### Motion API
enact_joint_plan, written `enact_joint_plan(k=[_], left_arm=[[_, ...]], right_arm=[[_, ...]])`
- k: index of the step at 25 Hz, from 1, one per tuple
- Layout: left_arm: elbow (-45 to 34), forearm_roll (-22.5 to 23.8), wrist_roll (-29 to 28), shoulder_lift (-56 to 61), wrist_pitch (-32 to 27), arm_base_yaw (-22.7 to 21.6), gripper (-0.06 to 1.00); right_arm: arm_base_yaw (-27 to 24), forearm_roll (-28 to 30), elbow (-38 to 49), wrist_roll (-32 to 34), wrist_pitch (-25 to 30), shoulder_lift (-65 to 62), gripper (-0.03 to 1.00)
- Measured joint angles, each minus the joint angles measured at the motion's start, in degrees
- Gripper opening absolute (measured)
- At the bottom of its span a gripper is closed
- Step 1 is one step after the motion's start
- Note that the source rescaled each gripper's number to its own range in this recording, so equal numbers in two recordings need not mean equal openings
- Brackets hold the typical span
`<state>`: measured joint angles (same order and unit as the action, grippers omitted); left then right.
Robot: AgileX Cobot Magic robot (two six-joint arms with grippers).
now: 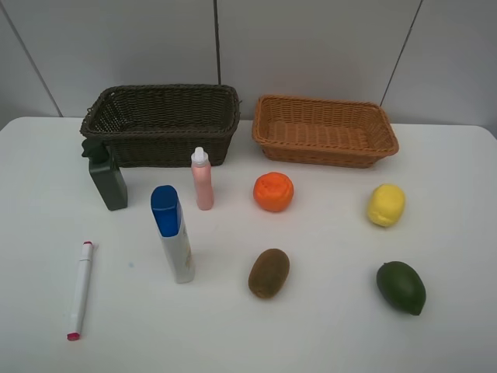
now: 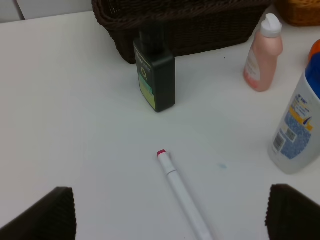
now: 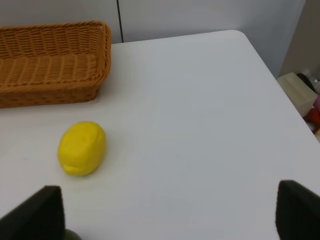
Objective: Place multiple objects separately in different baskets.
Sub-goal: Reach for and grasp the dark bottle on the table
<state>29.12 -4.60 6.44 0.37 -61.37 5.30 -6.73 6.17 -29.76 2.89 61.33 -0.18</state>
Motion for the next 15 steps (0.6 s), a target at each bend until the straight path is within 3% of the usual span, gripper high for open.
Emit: enact_joint_plan(k=[10,15], left_arm=[[0.00,0.00,0.00,-0.09,0.00,0.00,1.00],[0.18,1.17,-3.71,-8.36,0.20,0.00,1.00]], right_arm=[[0.00,0.00,0.00,0.00,0.00,0.00,1.00],[0.00,0.00,0.00,0.00,0.00,0.00,1.00]])
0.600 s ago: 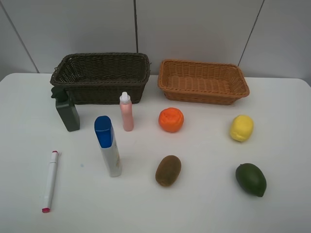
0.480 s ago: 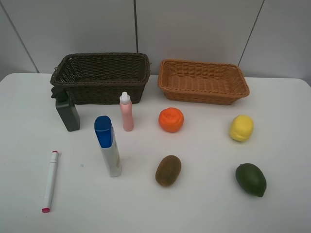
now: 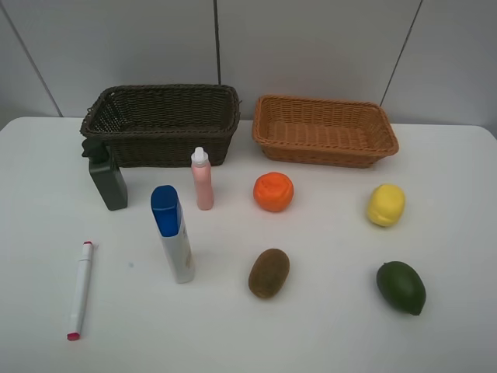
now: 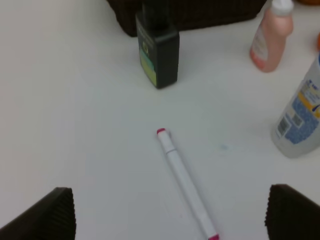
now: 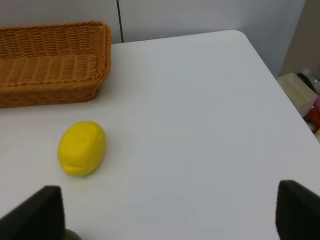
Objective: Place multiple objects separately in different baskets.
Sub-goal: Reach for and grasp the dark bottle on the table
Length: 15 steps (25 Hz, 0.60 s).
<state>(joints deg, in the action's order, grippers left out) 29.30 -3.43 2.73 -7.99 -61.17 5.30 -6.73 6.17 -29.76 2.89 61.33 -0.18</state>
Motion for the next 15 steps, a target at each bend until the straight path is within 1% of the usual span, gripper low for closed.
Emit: enact_joint_plan(k=[4,8,11,15], left_arm=[[2.83,1.26,-3.37,-12.80,2.20,0.00,1.00],[7.59,0.99,-4.69,-27.63,6.04,0.00,1.00],[12.04,0.37,-5.51,-40.73,8.29,0.00,1.00],[19.87,-1.06,-8.73,-56.88,8.84,0.00,1.00]], right_arm=[[0.00,0.00,0.00,0.00,0.00,0.00,1.00],[0.00,0.00,0.00,0.00,0.00,0.00,1.00],[0.00,0.00,0.00,0.00,0.00,0.00,1.00],[0.00,0.02,0.00,0.00,0.00,0.00,1.00]])
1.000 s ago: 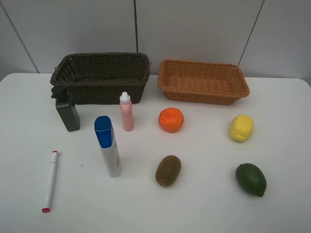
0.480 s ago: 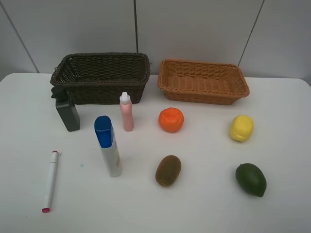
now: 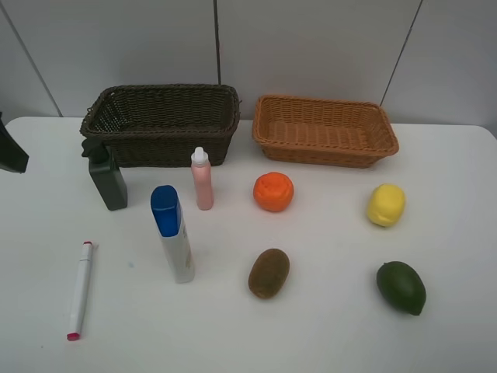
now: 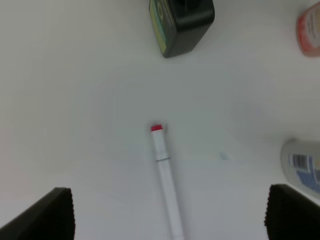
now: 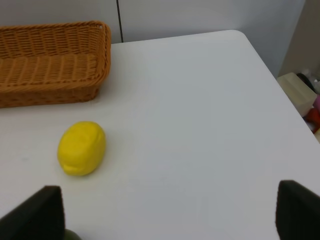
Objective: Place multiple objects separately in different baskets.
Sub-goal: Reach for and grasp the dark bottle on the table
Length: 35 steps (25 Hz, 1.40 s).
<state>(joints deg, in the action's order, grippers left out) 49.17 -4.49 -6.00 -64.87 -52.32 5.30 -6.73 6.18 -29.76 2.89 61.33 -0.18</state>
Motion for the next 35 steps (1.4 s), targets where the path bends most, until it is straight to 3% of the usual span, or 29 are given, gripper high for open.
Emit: enact_joint_plan(k=[9,17,35], left_arm=[[18.30,-2.59,-4.88,-28.85,-1.26,1.51,1.00],[26.70,-2.50,-7.64,-41.84,-2.31,1.58,1.00],[29.16,-2.71,-7.95,-51.29,-2.34,1.58,1.00]], right_arm=[[0.00,0.00,0.00,0.00,0.00,0.00,1.00],[0.00,0.00,0.00,0.00,0.00,0.00,1.00],[0.00,0.00,0.00,0.00,0.00,0.00,1.00]])
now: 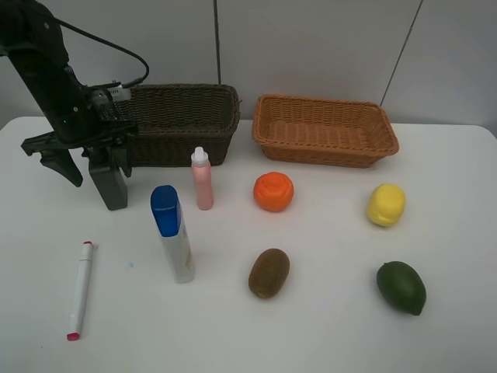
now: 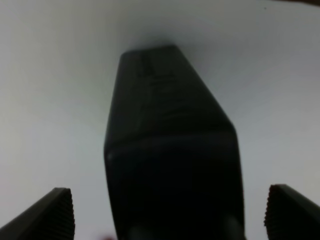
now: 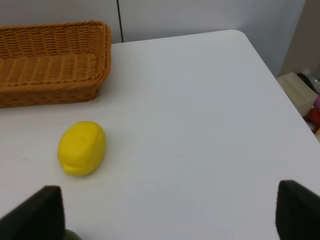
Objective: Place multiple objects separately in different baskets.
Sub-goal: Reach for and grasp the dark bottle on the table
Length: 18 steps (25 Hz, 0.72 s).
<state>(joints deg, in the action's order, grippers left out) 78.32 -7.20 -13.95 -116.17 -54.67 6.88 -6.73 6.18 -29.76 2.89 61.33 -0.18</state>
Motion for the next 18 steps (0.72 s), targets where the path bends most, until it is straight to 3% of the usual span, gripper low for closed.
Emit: enact_joint_plan(k=[3,4,7,12,18], left_arm=[[0.00,0.00,-0.21,-0.46,-0.16,0.00,0.91],[0.00,0.00,-0.26,-0.57,-0.23,0.00,0.80],[0.08,0.57,-0.26,-0.57,-0.70,0.00,0.37],[0.19,2.27,-0.20,-0.57,-2.27,0.00,0.38],[6.49,2.13,3.61,1.67,-12.08,0.00,0.38]], right_arm=[[0.00,0.00,0.00,0.00,0.00,0.00,1.00],[0.00,0.00,0.00,0.00,0.00,0.00,1.00],[0.00,0.00,0.00,0.00,0.00,0.00,1.00],[0.00,0.00,0.00,0.00,0.00,0.00,1.00],[0.00,0.00,0.00,0.00,0.00,0.00,1.00]])
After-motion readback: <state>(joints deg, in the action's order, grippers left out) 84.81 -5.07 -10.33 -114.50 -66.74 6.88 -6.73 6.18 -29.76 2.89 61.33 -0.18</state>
